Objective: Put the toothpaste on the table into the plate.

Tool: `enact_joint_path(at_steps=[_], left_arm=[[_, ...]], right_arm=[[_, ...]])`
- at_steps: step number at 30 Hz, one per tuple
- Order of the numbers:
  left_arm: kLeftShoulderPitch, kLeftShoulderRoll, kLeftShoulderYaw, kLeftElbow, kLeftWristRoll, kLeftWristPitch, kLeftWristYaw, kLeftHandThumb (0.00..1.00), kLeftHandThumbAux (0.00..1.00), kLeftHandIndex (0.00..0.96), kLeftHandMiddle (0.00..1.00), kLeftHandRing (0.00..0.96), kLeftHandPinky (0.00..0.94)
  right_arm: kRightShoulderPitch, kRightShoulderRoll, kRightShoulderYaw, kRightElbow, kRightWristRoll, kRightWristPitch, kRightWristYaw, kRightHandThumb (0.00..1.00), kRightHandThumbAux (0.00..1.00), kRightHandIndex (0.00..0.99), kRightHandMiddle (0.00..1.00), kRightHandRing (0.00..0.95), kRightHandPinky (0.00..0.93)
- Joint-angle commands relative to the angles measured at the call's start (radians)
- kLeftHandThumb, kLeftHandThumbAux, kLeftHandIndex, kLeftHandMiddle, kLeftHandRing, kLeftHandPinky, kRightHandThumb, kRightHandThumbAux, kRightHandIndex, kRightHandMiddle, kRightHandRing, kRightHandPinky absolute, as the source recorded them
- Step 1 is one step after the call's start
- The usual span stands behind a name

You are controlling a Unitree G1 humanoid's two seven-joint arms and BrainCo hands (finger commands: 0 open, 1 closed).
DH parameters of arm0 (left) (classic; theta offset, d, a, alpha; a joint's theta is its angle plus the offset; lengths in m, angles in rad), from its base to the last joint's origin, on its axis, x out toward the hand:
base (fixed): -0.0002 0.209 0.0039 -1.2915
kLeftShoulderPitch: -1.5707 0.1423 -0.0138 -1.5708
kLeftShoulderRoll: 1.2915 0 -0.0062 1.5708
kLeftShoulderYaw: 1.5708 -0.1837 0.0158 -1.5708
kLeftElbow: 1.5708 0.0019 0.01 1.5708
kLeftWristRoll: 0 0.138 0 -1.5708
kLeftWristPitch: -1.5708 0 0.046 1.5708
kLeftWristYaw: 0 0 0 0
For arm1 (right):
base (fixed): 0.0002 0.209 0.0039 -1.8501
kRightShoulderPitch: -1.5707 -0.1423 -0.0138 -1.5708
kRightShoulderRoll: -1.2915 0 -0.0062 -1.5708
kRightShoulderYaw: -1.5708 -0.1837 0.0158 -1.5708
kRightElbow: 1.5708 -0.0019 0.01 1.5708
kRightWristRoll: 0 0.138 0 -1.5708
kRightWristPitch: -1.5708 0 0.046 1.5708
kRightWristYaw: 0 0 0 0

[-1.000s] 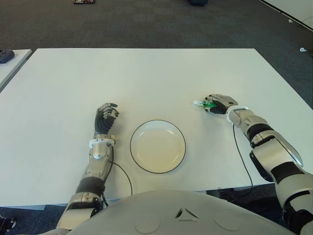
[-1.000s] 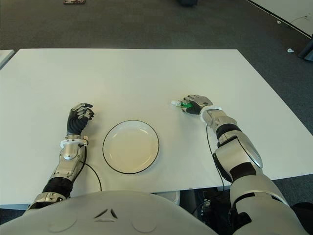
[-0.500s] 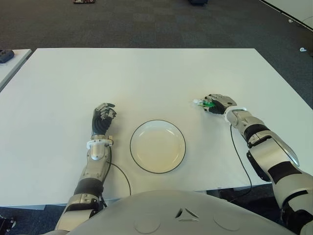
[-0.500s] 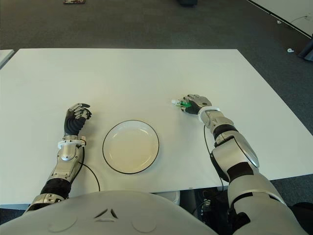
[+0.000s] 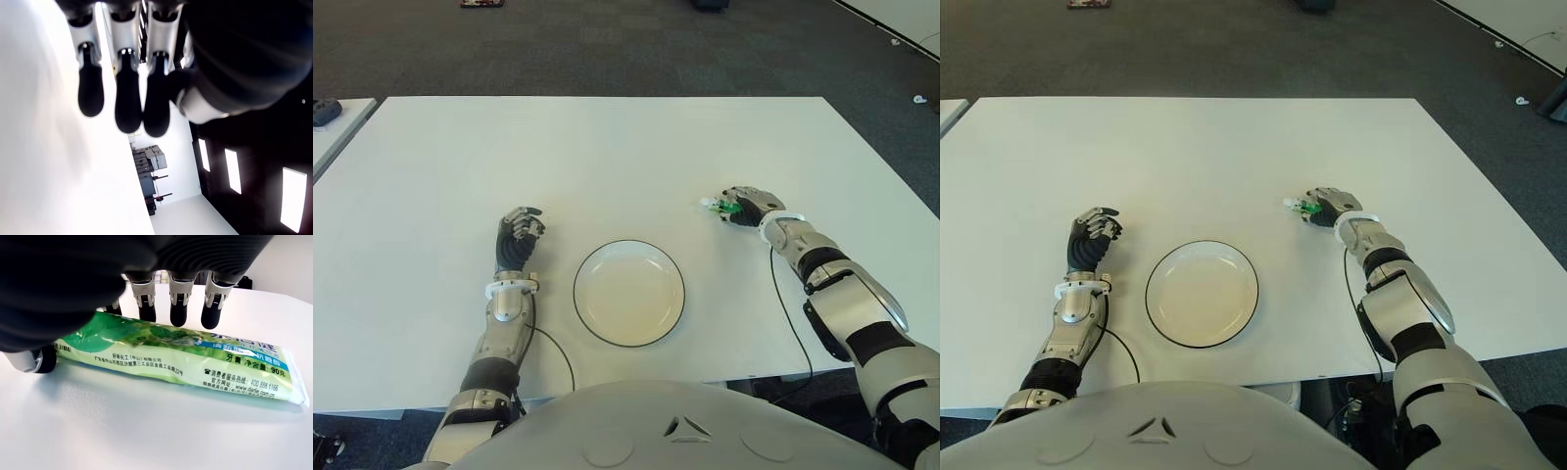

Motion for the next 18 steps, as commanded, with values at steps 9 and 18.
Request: enact_joint_path(at_steps=[9,18], left_arm=[[0.006,-0.006,0.009,0.005,-0.015,0.005,0.006,0.702,0.719,0.436,0.593,0.577,0.553],[0.004,-0.003,0.009,0.013,-0.018,-0.004,0.004,0.702,0.719,0.435,0.597,0.58,0.563]], right_arm=[[0.04,0.048,0.001,0.011,0.005,-0.005,-0.049,0.698,0.702,0.431,0.69,0.702,0.743],[0.046,0.055,-0.027,0.011,0.028,-0.012,-0.091,0.708,0.717,0.438,0.774,0.771,0.802]])
